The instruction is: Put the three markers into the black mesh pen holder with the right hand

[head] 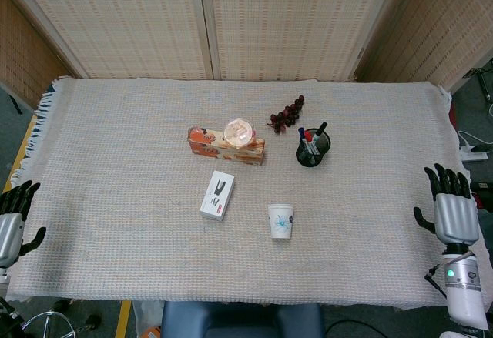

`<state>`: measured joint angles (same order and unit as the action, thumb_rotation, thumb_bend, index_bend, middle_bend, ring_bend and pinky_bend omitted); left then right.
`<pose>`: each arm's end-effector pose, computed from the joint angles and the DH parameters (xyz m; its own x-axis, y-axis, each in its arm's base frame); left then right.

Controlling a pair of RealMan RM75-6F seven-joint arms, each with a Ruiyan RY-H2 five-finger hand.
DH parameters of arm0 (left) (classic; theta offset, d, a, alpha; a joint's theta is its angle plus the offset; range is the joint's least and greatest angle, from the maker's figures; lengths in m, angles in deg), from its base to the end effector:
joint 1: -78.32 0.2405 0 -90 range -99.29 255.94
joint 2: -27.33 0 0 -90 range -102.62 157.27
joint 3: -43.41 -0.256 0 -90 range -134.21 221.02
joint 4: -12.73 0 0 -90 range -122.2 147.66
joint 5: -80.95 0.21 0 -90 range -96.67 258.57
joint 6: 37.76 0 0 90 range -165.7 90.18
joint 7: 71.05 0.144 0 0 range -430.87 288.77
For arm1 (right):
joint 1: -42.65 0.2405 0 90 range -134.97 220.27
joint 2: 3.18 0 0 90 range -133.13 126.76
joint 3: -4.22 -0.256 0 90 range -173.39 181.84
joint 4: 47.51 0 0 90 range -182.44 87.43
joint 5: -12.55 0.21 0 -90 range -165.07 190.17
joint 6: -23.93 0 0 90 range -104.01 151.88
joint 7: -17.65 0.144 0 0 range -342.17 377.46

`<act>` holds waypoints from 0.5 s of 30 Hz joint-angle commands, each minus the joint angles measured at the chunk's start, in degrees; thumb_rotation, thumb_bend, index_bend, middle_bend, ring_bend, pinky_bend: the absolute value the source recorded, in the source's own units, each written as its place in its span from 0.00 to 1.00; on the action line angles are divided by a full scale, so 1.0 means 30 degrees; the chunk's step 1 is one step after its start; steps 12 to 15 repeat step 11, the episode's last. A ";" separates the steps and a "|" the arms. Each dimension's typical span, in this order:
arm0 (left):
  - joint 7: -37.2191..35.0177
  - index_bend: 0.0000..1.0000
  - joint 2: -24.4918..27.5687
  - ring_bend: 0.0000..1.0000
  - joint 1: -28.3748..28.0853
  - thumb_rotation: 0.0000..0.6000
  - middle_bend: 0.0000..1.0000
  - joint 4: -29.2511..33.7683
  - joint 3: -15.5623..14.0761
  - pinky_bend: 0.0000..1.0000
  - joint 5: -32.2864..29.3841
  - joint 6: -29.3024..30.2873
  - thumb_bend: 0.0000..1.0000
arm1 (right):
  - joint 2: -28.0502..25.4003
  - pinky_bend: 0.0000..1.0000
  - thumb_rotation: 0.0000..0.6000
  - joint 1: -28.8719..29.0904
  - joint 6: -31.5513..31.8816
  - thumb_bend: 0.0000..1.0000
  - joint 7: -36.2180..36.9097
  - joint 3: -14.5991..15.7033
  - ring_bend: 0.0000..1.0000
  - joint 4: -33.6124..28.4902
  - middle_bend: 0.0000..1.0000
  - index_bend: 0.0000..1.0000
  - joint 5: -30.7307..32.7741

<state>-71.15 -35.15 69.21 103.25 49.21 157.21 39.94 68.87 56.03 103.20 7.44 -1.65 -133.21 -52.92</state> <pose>-0.3292 0.2152 0.1729 0.4161 0.0414 0.9084 0.9035 0.0937 -0.4182 -0.3376 -0.2363 0.1361 0.4714 -0.0329 0.8813 -0.8592 0.2081 0.4674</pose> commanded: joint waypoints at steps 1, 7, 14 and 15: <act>0.0009 0.02 -0.0023 0.00 -0.0033 1.00 0.00 -0.0055 -0.0008 0.06 -0.0046 -0.0095 0.32 | -0.0380 0.00 1.00 -0.0342 -0.0528 0.26 0.1014 -0.0435 0.02 0.0280 0.03 0.10 0.0198; 0.0101 0.02 -0.0079 0.00 -0.0075 1.00 0.00 -0.0125 -0.0024 0.06 -0.0113 -0.0204 0.32 | -0.0748 0.00 1.00 -0.0461 -0.1054 0.26 0.1932 -0.0707 0.01 0.0084 0.03 0.10 0.0125; 0.0108 0.02 -0.0091 0.00 -0.0061 1.00 0.00 -0.0134 -0.0019 0.06 -0.0113 -0.0162 0.32 | -0.0838 0.00 1.00 -0.0473 -0.1402 0.26 0.1890 -0.0754 0.01 0.0045 0.03 0.10 0.0195; 0.0108 0.02 -0.0091 0.00 -0.0061 1.00 0.00 -0.0134 -0.0019 0.06 -0.0113 -0.0162 0.32 | -0.0838 0.00 1.00 -0.0473 -0.1402 0.26 0.1890 -0.0754 0.01 0.0045 0.03 0.10 0.0195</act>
